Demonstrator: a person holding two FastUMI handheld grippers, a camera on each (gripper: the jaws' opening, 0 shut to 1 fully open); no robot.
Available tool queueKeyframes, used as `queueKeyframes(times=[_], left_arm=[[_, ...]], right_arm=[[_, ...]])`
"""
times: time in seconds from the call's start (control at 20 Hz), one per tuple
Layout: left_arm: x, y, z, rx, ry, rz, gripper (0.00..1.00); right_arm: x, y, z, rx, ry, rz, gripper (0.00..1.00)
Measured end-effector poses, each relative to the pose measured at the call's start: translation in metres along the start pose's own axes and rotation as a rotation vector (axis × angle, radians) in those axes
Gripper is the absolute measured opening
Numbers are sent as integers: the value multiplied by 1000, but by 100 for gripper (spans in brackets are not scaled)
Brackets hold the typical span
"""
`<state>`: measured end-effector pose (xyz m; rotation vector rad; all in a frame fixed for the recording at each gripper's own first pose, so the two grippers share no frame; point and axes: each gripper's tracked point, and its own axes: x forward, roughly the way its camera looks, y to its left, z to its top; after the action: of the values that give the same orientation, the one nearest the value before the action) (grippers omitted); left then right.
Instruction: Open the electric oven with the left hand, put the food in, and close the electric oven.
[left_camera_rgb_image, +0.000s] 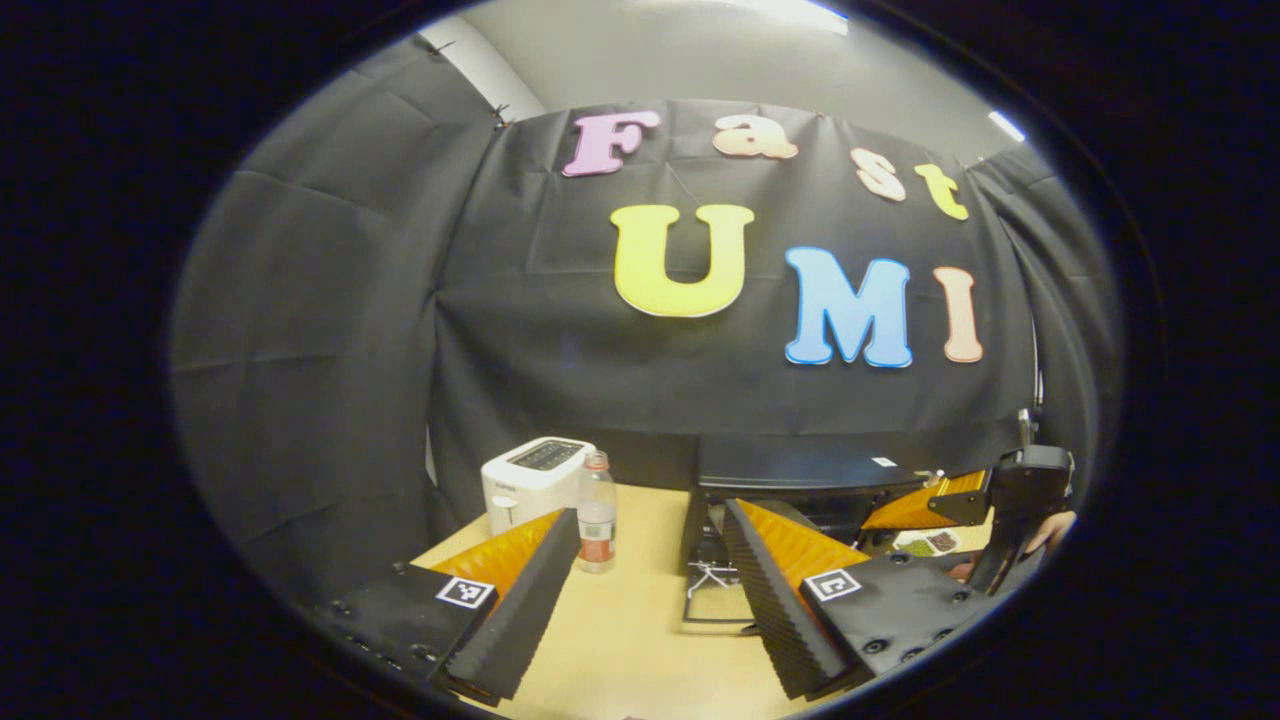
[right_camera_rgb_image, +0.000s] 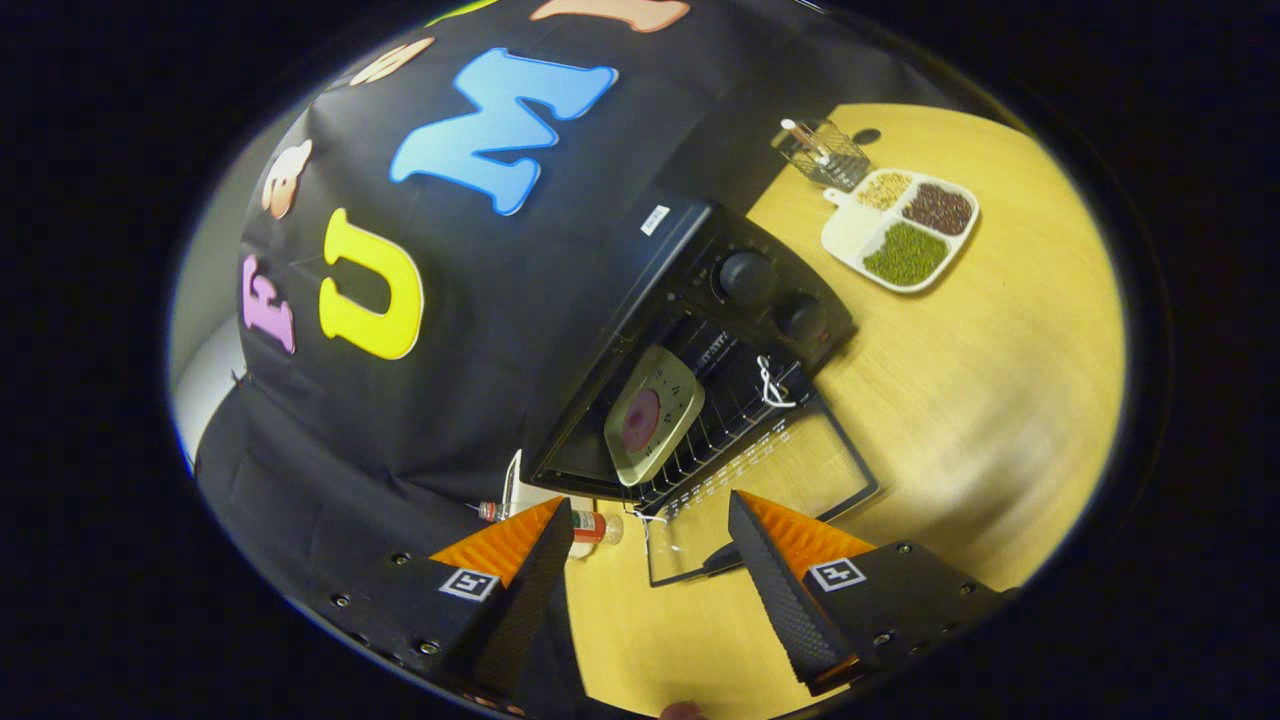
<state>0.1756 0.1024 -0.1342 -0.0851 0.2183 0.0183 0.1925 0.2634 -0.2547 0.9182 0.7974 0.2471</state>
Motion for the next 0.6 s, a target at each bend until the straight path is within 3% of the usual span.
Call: queueKeyframes(times=[0.3, 0.4, 0.45, 0.55, 0.6], left_arm=[[10, -50, -43, 1, 77, -72, 91], [10, -64, -63, -7, 111, -92, 100], [9, -69, -75, -8, 133, -104, 91], [11, -83, -96, -3, 174, -130, 100], [13, -90, -106, 0, 193, -144, 97]], right_arm=[[-48, -27, 25, -325, -71, -50, 97], [-63, -37, 33, -418, -97, -76, 97], [-71, -40, 38, -454, -119, -85, 97], [-83, -46, 45, -524, -150, -105, 98], [-88, -50, 47, -561, -163, -118, 98]])
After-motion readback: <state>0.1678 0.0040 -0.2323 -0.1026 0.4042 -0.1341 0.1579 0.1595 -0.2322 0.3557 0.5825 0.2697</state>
